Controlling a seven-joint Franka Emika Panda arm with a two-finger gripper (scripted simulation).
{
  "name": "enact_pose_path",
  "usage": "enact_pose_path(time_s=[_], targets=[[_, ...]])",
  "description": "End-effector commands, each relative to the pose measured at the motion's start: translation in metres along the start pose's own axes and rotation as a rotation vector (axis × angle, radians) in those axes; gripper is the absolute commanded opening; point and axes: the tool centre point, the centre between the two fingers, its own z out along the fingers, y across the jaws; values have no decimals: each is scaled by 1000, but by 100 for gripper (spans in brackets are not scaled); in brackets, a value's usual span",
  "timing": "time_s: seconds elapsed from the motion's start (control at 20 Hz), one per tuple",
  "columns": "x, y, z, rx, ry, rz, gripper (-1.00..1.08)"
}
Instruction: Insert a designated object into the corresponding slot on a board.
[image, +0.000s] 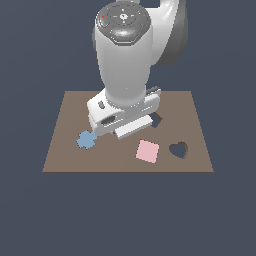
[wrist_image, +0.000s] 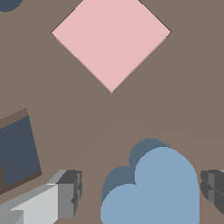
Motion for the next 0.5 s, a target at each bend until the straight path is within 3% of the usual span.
enact_pose_path(time_s=[0.0,0.05,0.45], targets=[[0,0,3,-1,1,-1,100],[0,0,3,-1,1,-1,-100],[0,0,3,-1,1,-1,-100]])
